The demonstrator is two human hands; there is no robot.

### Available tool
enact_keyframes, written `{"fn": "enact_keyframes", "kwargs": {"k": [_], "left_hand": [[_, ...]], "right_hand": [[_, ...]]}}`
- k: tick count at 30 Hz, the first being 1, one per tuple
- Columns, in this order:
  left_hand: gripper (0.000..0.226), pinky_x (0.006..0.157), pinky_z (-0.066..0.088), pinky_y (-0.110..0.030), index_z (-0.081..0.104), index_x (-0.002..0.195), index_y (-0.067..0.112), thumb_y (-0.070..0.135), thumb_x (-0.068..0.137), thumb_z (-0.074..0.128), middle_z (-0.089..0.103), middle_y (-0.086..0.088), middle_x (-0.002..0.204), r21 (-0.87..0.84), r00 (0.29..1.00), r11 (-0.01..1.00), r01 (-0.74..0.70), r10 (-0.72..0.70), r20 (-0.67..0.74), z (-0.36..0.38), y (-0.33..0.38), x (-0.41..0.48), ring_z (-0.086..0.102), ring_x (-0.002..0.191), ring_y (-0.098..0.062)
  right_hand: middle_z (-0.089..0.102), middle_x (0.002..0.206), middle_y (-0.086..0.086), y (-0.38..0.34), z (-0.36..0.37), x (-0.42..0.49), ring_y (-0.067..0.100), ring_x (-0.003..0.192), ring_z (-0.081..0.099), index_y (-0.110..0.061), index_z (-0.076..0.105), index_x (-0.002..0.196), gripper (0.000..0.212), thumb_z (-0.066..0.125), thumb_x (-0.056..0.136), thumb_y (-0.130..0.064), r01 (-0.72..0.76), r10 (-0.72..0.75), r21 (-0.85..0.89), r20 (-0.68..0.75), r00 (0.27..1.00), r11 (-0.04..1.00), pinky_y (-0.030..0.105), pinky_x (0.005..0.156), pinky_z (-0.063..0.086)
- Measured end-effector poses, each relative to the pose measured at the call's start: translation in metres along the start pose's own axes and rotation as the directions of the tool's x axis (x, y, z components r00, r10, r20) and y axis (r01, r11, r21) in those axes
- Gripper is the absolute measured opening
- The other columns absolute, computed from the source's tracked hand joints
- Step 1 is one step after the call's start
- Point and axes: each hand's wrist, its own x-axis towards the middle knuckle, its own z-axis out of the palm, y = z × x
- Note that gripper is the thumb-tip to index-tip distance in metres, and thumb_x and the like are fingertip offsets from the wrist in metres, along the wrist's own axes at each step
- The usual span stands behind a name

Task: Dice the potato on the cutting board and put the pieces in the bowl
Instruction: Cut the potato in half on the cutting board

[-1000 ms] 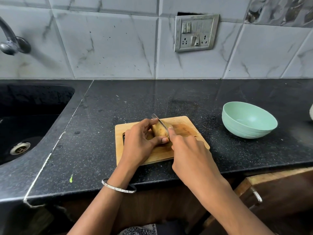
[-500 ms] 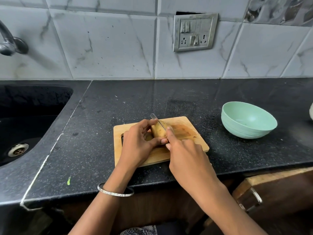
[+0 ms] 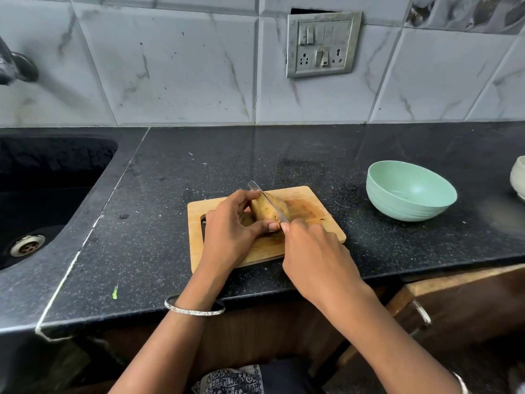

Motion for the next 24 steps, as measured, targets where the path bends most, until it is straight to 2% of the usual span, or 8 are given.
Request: {"fn": "enact_keyframes", "kwargs": {"k": [2, 6, 8, 11, 13, 17, 21, 24], "left_hand": [[0.066, 0.105, 0.047, -0.031, 0.063, 0.12, 0.014, 0.013, 0.061, 0.092, 0.067, 0.006, 0.122, 0.012, 1.0, 1.0, 0.0, 0.0, -0.006, -0.001, -0.001, 0.0, 0.059, 0.119, -0.005], [0.068, 0.094, 0.047, -0.014, 0.062, 0.123, 0.007, 0.009, 0.062, 0.09, 0.066, 0.004, 0.121, -0.021, 1.0, 1.0, 0.0, 0.001, 0.013, -0.002, -0.002, 0.002, 0.06, 0.118, -0.004], [0.068, 0.091, 0.046, -0.012, 0.062, 0.123, 0.007, 0.01, 0.061, 0.091, 0.066, 0.004, 0.121, -0.029, 1.0, 1.0, -0.004, 0.004, 0.009, -0.002, -0.002, 0.002, 0.06, 0.116, -0.001], [0.069, 0.094, 0.046, -0.014, 0.062, 0.123, 0.008, 0.016, 0.061, 0.092, 0.066, 0.007, 0.121, -0.011, 1.0, 1.0, -0.018, 0.018, 0.005, -0.001, -0.002, 0.002, 0.059, 0.115, 0.002], [0.068, 0.095, 0.046, -0.015, 0.063, 0.122, 0.01, 0.018, 0.061, 0.092, 0.066, 0.009, 0.12, 0.004, 1.0, 1.0, -0.026, 0.026, -0.002, -0.001, -0.002, 0.001, 0.059, 0.114, 0.003], [0.065, 0.097, 0.047, -0.019, 0.063, 0.12, 0.012, 0.019, 0.062, 0.091, 0.067, 0.009, 0.12, 0.025, 1.0, 0.999, -0.028, 0.028, -0.006, -0.001, -0.001, 0.001, 0.06, 0.114, 0.001], [0.067, 0.103, 0.049, -0.03, 0.063, 0.12, 0.013, 0.018, 0.06, 0.092, 0.067, 0.003, 0.121, 0.011, 1.0, 1.0, 0.001, -0.001, -0.009, -0.001, 0.0, 0.001, 0.061, 0.116, -0.005], [0.07, 0.102, 0.05, -0.033, 0.064, 0.119, 0.011, 0.023, 0.057, 0.093, 0.069, 0.001, 0.119, 0.009, 1.0, 1.0, 0.006, -0.006, -0.026, -0.001, -0.001, 0.001, 0.063, 0.114, -0.008]], "right_hand": [[0.065, 0.109, 0.007, -0.002, 0.001, -0.001, 0.028, 0.098, 0.066, -0.013, 0.052, 0.119, 0.037, 0.023, 0.11, -0.035, 0.004, -0.004, -0.015, 0.002, 1.0, 1.0, 0.027, 0.047, 0.024], [0.066, 0.112, 0.008, -0.003, -0.001, 0.004, 0.028, 0.099, 0.067, -0.012, 0.054, 0.122, 0.033, 0.029, 0.11, -0.031, 0.01, -0.008, -0.057, 0.039, 0.999, 0.998, 0.025, 0.045, 0.021], [0.066, 0.112, 0.008, -0.004, 0.0, 0.006, 0.028, 0.099, 0.067, -0.012, 0.054, 0.122, 0.032, 0.03, 0.11, -0.03, 0.01, -0.007, -0.058, 0.047, 0.999, 0.998, 0.026, 0.046, 0.023], [0.067, 0.11, 0.008, -0.005, 0.005, 0.008, 0.027, 0.096, 0.068, -0.011, 0.055, 0.122, 0.03, 0.034, 0.11, -0.029, 0.002, -0.001, -0.037, 0.033, 0.999, 0.999, 0.025, 0.047, 0.028], [0.068, 0.11, 0.008, -0.005, 0.006, 0.008, 0.027, 0.096, 0.069, -0.011, 0.055, 0.123, 0.03, 0.035, 0.11, -0.029, -0.006, 0.007, -0.029, 0.029, 1.0, 1.0, 0.028, 0.054, 0.036], [0.067, 0.113, 0.009, -0.008, 0.005, 0.009, 0.028, 0.099, 0.069, -0.01, 0.054, 0.125, 0.031, 0.034, 0.11, -0.029, 0.005, -0.003, -0.049, 0.036, 0.999, 0.999, 0.03, 0.06, 0.041], [0.064, 0.112, 0.007, -0.002, 0.004, -0.005, 0.027, 0.101, 0.066, -0.012, 0.051, 0.124, 0.035, 0.027, 0.11, -0.034, 0.003, 0.001, -0.047, 0.078, 0.997, 0.999, 0.031, 0.061, 0.037], [0.063, 0.111, 0.006, 0.006, 0.004, -0.025, 0.029, 0.101, 0.065, -0.013, 0.05, 0.122, 0.036, 0.023, 0.11, -0.035, -0.022, 0.032, -0.075, 0.13, 0.991, 0.997, 0.032, 0.06, 0.034]]}}
